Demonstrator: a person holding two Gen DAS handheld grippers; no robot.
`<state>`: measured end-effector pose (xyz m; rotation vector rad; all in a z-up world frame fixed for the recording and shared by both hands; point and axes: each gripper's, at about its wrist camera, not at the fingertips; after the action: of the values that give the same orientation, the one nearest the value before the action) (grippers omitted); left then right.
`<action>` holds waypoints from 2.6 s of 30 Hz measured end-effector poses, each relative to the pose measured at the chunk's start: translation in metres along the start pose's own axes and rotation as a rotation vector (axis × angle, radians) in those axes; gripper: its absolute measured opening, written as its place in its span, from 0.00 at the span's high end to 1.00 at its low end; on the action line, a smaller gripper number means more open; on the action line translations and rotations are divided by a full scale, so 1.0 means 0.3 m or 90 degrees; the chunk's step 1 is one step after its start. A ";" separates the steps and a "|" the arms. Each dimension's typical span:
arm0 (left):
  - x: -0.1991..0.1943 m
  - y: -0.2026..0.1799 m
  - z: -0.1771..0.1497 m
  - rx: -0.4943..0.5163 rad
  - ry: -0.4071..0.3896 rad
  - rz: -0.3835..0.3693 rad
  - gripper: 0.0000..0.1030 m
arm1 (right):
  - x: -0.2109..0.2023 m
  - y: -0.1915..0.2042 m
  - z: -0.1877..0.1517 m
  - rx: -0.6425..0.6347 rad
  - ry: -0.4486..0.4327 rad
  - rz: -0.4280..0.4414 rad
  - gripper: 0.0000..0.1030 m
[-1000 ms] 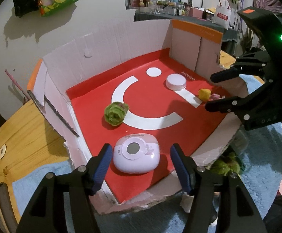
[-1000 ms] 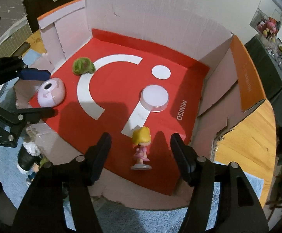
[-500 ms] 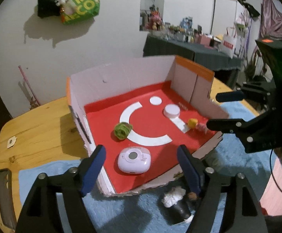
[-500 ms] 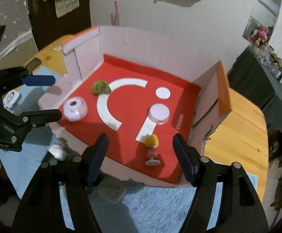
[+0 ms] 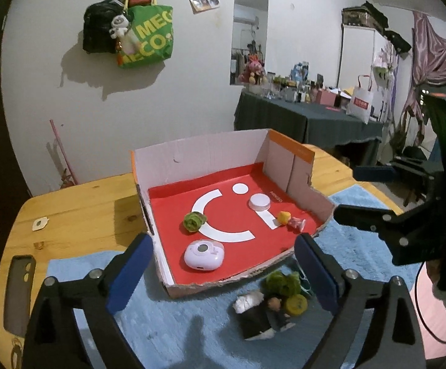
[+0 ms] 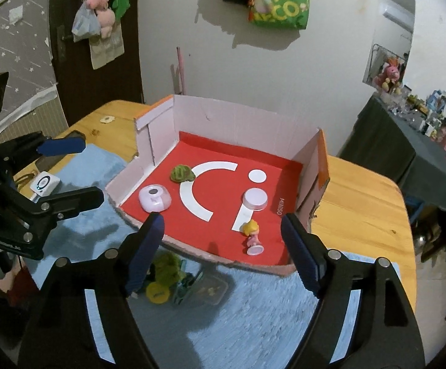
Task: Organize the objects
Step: 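Withdraw both tools from the box back over the towel, then grasp the black-and-white plush with the left tool while the right tool grasps the clear plastic box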
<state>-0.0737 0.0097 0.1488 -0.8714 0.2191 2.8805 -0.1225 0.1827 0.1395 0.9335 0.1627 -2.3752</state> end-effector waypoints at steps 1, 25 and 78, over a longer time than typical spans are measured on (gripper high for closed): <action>-0.014 -0.001 -0.006 -0.003 -0.006 0.008 0.06 | -0.008 0.009 -0.009 0.000 -0.006 -0.007 0.22; -0.072 -0.023 -0.261 -0.115 0.004 0.077 0.00 | -0.074 0.073 -0.285 0.083 -0.126 -0.112 0.10; 0.195 -0.058 -0.352 -0.055 0.186 0.057 0.00 | 0.243 -0.073 -0.320 0.156 0.107 -0.083 0.10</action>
<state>-0.0623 0.0129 0.0274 -1.3312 0.1661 2.8499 -0.1214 0.1963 0.0179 1.2733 -0.0040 -2.4741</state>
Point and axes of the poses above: each gripper's, at about its wrist camera, not at the fingertips, and x roughly the way its jaws point, y to its left, z to its top, and after that the axes turned 14 degrees about z, right-handed
